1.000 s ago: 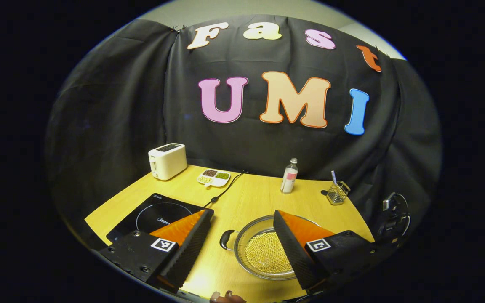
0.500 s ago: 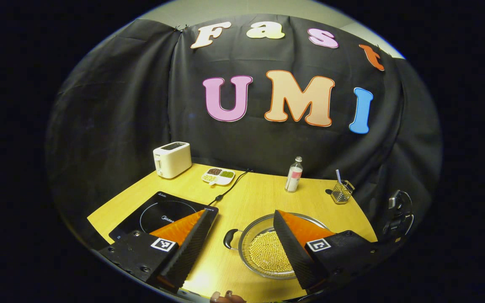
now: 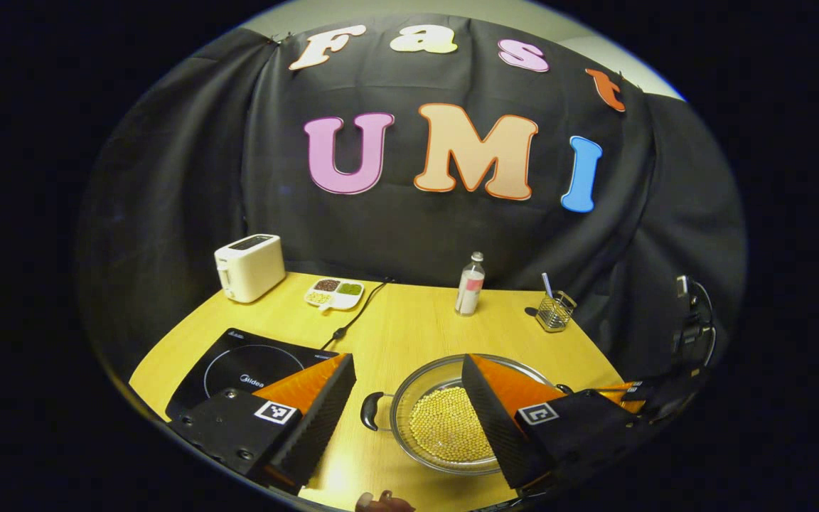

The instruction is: First push the handle of the pot to place it horizontally, then grasp the pot with both hands and set it on the induction cooktop.

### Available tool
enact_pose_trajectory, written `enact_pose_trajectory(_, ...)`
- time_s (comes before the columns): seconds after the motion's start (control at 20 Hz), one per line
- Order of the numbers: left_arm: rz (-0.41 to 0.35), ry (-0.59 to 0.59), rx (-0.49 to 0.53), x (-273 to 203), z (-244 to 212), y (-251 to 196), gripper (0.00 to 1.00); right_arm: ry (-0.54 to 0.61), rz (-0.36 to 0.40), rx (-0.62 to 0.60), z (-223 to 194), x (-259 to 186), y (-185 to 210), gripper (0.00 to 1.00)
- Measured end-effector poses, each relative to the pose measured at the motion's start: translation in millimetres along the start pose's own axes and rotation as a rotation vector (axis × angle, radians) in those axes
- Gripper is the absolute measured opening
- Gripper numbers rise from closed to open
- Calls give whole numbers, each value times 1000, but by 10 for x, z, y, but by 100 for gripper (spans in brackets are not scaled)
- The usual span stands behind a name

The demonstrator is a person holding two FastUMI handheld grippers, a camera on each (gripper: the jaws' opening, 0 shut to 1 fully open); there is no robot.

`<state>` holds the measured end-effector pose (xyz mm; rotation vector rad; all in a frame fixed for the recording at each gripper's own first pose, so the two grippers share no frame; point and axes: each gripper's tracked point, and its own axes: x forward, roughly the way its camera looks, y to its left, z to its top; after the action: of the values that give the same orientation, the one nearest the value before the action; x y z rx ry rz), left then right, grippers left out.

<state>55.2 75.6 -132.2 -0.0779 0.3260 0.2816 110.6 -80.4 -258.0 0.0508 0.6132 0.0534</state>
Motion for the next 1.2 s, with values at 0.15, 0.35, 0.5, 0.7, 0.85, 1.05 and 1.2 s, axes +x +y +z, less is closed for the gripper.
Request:
enact_pose_trajectory(0.15, -48, 69, -9, 228, -231, 95, 98, -16, -65, 63, 86, 75, -7, 39)
enact_pose_trajectory(0.35, -79, 132, -19, 426, -439, 200, 98, 1, -112, 57, 70, 181, 5, 60)
enact_pose_trajectory(0.5, -86, 168, -26, 530, -591, 248, 98, 27, -112, 33, 30, 300, 67, 72)
enact_pose_trajectory(0.7, -86, 222, -44, 679, -809, 277, 98, 60, -118, 12, -20, 468, 95, 100)
enact_pose_trajectory(0.85, -83, 259, -39, 783, -976, 303, 98, 83, -124, 9, -63, 576, 71, 99)
enact_pose_trajectory(1.05, -60, 304, -33, 949, -1180, 382, 98, 114, -142, 22, -150, 707, -5, 99)
enact_pose_trajectory(1.2, -52, 344, -43, 1060, -1332, 432, 98, 144, -143, 50, -236, 774, -24, 99)
